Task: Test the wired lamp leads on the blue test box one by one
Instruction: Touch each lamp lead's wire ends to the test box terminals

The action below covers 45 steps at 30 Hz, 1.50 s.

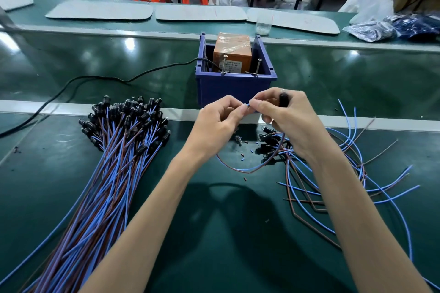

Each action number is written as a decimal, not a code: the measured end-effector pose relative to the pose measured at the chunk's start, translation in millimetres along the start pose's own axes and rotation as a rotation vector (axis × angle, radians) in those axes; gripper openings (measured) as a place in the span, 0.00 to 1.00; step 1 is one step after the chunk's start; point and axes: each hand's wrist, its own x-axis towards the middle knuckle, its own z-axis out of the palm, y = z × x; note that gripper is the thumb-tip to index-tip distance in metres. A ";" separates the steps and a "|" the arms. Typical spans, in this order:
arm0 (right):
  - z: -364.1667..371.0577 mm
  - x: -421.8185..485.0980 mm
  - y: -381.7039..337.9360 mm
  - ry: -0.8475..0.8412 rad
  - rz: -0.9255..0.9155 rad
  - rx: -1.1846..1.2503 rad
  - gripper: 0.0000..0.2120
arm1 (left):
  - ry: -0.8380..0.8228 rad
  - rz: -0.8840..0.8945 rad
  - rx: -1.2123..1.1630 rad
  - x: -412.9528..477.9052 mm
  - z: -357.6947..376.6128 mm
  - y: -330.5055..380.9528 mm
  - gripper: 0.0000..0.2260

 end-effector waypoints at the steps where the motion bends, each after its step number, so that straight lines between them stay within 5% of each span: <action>1: -0.6 0.2 0.9 -0.014 0.002 -0.012 0.07 | -0.007 0.000 0.021 0.4 -1.5 -0.9 0.09; 20: 8.0 9.1 25.3 -0.028 0.171 -0.168 0.11 | -0.040 -0.113 0.301 5.8 -19.4 -7.1 0.09; 23: -2.0 13.6 27.9 0.081 0.186 -0.244 0.11 | 0.004 -0.150 0.257 6.0 -29.8 -5.3 0.10; 30: 5.6 7.9 31.9 -0.003 0.189 -0.426 0.15 | 0.061 -0.182 0.023 4.2 -26.4 6.4 0.09; 32: 8.2 8.9 27.9 0.068 0.191 -0.293 0.05 | 0.083 -0.205 -0.067 4.7 -27.2 7.6 0.10; 34: 5.6 12.5 22.9 0.092 0.238 0.024 0.16 | 0.100 -0.232 -0.155 7.0 -29.8 7.5 0.10; 37: 0.1 14.3 13.4 0.044 0.169 0.354 0.17 | 0.123 -0.259 -0.351 10.9 -31.6 7.2 0.10; 45: 4.8 5.8 16.2 -0.119 0.135 0.545 0.09 | 0.049 -0.241 -0.667 11.2 -29.3 9.3 0.13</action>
